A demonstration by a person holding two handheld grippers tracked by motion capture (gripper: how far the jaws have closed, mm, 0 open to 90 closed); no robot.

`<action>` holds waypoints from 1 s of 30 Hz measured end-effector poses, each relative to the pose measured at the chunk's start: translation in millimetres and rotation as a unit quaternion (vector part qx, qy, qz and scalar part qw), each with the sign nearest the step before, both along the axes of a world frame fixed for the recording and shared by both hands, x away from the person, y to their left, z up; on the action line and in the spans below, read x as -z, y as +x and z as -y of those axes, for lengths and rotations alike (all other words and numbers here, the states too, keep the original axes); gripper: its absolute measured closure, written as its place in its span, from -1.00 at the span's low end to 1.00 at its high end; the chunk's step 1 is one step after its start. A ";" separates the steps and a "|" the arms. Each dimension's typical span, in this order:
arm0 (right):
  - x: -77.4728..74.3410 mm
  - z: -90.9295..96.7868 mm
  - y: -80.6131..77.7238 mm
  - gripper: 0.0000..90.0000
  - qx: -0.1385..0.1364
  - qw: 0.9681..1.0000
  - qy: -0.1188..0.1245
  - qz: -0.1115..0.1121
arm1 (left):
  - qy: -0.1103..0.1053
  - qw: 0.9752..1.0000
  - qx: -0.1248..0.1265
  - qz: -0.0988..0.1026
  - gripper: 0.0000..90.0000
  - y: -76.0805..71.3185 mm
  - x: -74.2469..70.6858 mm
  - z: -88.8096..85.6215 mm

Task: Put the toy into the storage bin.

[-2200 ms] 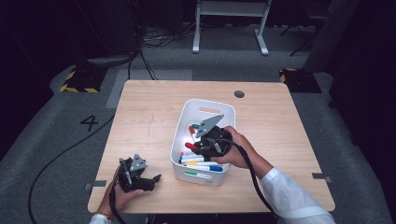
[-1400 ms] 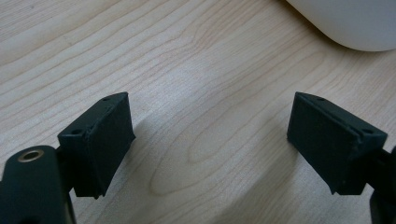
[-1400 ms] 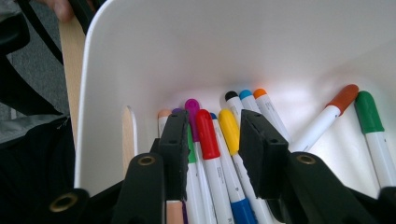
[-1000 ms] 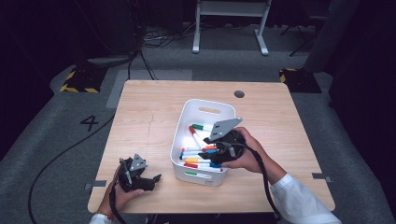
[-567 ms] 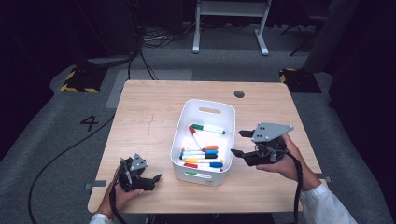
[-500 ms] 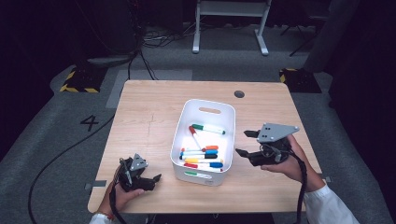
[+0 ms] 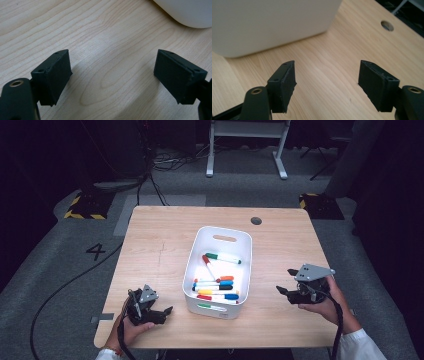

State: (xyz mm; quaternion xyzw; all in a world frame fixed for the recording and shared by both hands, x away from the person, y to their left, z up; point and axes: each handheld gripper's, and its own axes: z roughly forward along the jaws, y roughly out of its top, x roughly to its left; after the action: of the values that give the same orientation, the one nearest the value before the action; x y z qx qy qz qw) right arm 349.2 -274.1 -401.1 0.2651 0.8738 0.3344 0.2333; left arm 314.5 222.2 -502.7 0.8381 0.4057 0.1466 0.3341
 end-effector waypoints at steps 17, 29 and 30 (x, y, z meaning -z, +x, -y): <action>72.0 52.5 2.9 -0.40 0.078 0.995 -0.015 -0.054 | 0.000 1.000 0.000 0.000 -0.68 0.0 0.0 0.0; 89.0 75.5 -4.9 -0.47 0.099 0.993 0.015 -0.068 | 0.000 1.000 0.000 0.000 -0.68 0.0 0.0 0.1; 89.0 75.5 -4.9 -0.47 0.099 0.993 0.015 -0.068 | 0.000 1.000 0.000 0.000 -0.68 0.0 0.0 0.1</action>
State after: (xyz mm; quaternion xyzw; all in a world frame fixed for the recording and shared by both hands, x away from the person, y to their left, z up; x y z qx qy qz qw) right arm 344.2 -349.6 -490.1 0.3756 0.8519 0.3044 0.2014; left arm 314.5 222.2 -502.7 0.8379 0.4059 0.1467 0.3343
